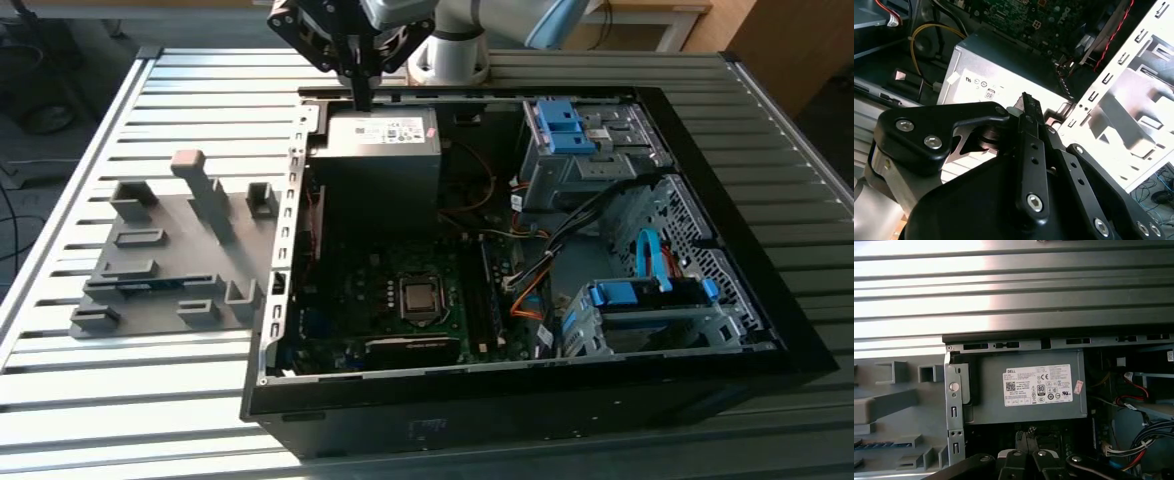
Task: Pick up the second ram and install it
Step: 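Reach for the second ram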
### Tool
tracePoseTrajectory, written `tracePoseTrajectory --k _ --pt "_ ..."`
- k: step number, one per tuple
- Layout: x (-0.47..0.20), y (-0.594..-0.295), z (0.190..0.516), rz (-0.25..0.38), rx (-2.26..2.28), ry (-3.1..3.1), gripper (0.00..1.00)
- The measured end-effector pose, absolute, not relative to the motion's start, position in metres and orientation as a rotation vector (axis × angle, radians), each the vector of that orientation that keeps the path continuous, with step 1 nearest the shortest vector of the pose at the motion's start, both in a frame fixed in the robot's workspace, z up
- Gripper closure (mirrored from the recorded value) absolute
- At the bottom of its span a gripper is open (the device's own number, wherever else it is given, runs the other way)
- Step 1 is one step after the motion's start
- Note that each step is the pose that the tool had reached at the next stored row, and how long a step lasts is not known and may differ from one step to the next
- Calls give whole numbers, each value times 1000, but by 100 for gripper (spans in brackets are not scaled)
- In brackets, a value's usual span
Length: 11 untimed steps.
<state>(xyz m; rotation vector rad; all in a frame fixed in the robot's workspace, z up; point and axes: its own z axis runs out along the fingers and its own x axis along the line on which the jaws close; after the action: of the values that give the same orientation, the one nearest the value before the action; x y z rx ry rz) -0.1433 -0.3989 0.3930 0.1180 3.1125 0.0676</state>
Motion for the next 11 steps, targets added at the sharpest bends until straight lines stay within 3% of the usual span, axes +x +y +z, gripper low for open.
tracePoseTrajectory --k 11 --pt "-148 -399 393 68 118 3112 89"
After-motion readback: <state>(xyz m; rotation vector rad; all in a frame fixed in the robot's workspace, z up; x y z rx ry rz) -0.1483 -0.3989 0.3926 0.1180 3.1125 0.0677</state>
